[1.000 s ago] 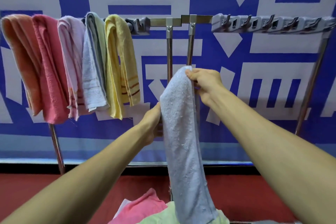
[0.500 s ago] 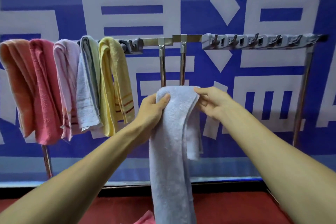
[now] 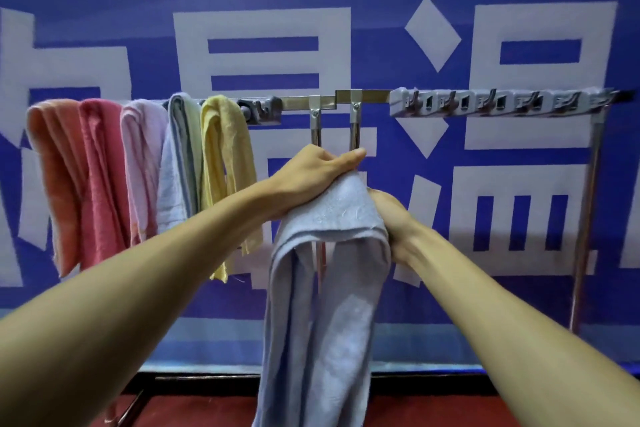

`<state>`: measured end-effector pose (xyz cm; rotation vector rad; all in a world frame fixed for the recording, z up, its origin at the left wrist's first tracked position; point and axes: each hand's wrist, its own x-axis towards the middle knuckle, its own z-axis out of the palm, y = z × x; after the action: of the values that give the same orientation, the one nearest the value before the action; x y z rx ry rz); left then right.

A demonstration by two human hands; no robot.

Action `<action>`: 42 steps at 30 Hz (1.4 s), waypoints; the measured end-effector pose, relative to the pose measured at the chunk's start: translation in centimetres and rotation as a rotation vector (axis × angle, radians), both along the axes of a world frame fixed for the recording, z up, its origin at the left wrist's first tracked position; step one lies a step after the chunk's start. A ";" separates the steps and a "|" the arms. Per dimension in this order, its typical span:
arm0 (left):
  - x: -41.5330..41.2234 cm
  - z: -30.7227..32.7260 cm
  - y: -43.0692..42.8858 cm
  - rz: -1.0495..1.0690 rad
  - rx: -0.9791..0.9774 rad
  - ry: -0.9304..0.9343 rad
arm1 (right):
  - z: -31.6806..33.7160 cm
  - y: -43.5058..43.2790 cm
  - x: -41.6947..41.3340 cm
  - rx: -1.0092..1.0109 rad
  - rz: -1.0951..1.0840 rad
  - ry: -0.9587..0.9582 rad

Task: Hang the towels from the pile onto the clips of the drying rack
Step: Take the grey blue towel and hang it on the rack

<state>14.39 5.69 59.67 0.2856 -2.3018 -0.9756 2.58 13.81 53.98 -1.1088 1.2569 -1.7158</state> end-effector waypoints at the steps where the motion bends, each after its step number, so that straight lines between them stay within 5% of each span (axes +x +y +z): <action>1: 0.4 0.4 -0.3 0.012 0.030 -0.008 | 0.1 -0.1 0.1 -0.006 0.064 -0.012; 5: 1.9 1.6 -2.0 0.117 0.030 -0.119 | 1.1 0.3 0.2 -0.013 0.195 0.035; 9: 3.0 1.6 -2.9 0.002 0.133 -0.260 | 3.3 0.5 0.3 -0.154 0.221 0.150; 17: 4.4 -1.9 -6.6 -0.354 0.381 -0.253 | 5.9 -1.1 -0.9 -0.223 -0.017 -0.107; 23: 2.8 -1.2 -7.2 -0.259 0.531 0.160 | 7.0 -3.8 -1.3 -0.283 -0.052 -0.094; 29: 0.1 2.4 -11.2 0.134 0.294 0.473 | 9.8 -10.4 -2.1 -0.266 -0.107 -0.025; 42: -5.3 8.4 -23.3 0.445 0.237 0.669 | 14.6 -23.8 -5.7 -0.263 -0.158 -0.098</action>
<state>9.09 -17.65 68.10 0.4633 -1.4410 -0.9285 -3.14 -10.01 68.56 -1.0803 1.1051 -2.0748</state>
